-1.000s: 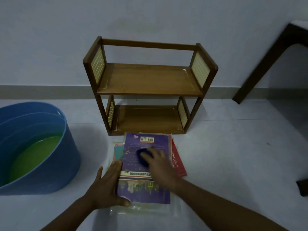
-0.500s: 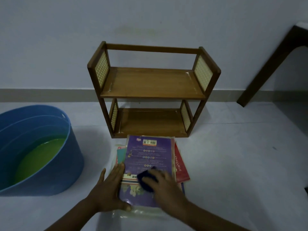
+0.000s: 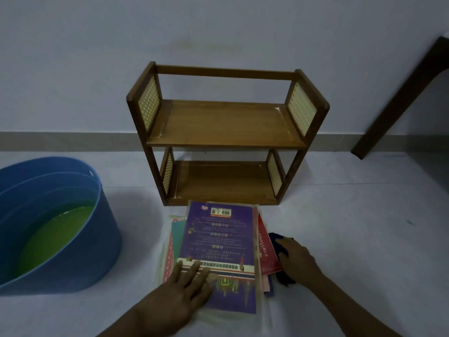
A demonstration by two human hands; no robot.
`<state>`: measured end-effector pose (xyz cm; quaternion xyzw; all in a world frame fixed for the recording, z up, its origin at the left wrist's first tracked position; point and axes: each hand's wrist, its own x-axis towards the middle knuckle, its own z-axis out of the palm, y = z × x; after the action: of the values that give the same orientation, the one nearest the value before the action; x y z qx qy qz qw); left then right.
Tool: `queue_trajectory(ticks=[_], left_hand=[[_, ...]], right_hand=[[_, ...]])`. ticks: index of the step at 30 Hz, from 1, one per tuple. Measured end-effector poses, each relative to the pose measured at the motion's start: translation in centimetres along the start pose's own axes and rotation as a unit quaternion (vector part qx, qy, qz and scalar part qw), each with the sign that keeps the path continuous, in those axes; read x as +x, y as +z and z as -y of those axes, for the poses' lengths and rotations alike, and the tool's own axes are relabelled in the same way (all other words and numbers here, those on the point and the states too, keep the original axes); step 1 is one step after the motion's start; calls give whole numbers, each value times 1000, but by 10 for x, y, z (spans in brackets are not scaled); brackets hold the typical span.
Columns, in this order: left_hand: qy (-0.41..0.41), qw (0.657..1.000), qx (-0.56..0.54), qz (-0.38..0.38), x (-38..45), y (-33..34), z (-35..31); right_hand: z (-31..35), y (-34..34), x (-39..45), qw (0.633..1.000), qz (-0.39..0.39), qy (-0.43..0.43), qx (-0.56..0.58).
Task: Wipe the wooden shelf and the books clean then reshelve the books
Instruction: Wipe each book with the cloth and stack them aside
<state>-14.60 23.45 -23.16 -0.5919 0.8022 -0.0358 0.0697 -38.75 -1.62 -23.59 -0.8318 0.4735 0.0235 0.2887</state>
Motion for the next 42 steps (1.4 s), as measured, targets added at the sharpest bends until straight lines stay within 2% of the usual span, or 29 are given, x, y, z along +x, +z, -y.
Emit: queue_trajectory(ticks=[2,3,7,8,9,11,13,15,16,17,18,20,21,22,26,27,29,32,34,38,40,42], left_hand=[[27,999,10,-21,-6,-8,5],[45,998,7,-40,-7,-13,8],[58,993,-53,-90,4,-66,26],[40,990,-84,-106,10,-85,31],[19,986,-120,-116,15,-105,36],[-26,973,-186,-137,28,-144,47],[-62,956,-246,-147,39,-172,59],[-86,939,-289,-163,45,-192,74],[-100,921,-333,-178,46,-203,81],[-122,883,-412,-191,45,-210,88],[-141,818,-515,-213,42,-213,94],[-153,657,-695,-250,32,-206,105],[-152,617,-730,-250,25,-198,107],[-162,614,-737,-233,19,-189,104],[-237,623,-741,-85,15,-135,68],[-259,625,-730,-95,20,-122,59],[-309,631,-693,-163,30,-102,46],[-359,657,-616,-245,40,-91,42],[-369,676,-582,-259,46,-97,40],[-382,693,-555,-256,74,-118,42],[-374,674,-599,-218,97,-127,35],[-374,615,-674,-170,128,-133,15]], right_hand=[[-1,-12,5,1000,9,10,2],[2,-19,5,1000,24,-12,-8],[26,-34,-9,978,100,-179,-31],[33,-31,-14,974,98,-204,32],[41,-28,-18,964,93,-202,148],[58,-28,-21,905,54,-170,387],[77,-39,-17,871,-16,-161,463],[97,-59,-12,888,-64,-124,438],[104,-68,-8,901,-81,-118,410],[109,-78,-7,908,-89,-121,392],[112,-85,-6,910,-92,-127,384],[115,-97,-10,909,-86,-142,382],[116,-99,-14,909,-78,-148,383],[115,-100,-15,911,-69,-149,379],[109,-85,-22,902,-32,-128,411],[109,-80,-23,902,-28,-121,414],[109,-69,-26,906,-33,-115,405],[114,-63,-26,920,-58,-116,370],[117,-66,-24,924,-72,-126,354],[108,-101,-22,918,-129,-126,353],[89,-124,-26,910,-143,-109,373],[59,-140,-31,914,-155,-71,368]])
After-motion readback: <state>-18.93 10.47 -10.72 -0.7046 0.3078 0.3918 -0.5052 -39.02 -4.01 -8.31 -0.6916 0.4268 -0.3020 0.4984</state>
